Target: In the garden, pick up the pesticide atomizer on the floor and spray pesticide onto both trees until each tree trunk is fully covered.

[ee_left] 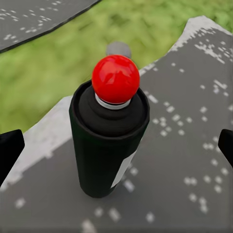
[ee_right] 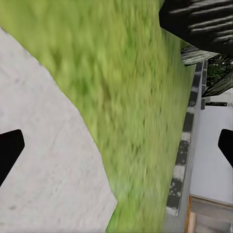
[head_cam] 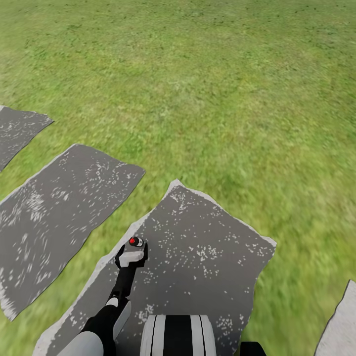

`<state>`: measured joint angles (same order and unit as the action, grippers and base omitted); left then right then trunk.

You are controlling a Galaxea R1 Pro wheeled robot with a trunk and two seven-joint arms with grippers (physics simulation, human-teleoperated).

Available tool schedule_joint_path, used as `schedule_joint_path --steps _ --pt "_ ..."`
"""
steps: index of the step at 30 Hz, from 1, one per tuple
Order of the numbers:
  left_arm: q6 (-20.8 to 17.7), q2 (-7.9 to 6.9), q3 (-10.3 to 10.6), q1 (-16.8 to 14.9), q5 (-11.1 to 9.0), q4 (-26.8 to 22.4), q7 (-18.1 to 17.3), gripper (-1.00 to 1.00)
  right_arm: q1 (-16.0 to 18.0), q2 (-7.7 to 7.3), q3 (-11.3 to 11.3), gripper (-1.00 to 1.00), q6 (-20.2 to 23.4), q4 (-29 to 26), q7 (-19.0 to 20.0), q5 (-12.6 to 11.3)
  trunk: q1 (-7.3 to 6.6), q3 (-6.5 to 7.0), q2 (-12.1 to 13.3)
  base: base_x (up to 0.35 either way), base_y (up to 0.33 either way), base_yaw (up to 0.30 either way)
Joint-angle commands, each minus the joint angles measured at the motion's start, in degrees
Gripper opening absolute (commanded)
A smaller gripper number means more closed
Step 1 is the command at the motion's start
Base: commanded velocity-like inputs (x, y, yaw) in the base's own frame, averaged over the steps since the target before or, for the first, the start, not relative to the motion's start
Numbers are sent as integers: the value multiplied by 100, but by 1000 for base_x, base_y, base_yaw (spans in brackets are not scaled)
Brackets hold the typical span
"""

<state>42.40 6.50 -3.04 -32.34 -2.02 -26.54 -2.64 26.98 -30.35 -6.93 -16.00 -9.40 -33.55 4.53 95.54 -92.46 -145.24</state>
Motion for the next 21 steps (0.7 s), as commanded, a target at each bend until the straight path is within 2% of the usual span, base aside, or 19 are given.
schedule_joint_path --steps 1,13,21 --pt "1 0 0 0 2 0 0 100 0 -3 0 100 0 0 -2 -2 0 0 0 0 0 0" --pt "5 0 -3 0 7 -1 0 100 0 -6 -1 100 -3 0 -4 -5 0 0 0 13 46 0" --pt "5 0 -2 0 8 0 0 100 0 -6 -1 100 -4 0 -4 -5 0 0 0 53 -29 0"
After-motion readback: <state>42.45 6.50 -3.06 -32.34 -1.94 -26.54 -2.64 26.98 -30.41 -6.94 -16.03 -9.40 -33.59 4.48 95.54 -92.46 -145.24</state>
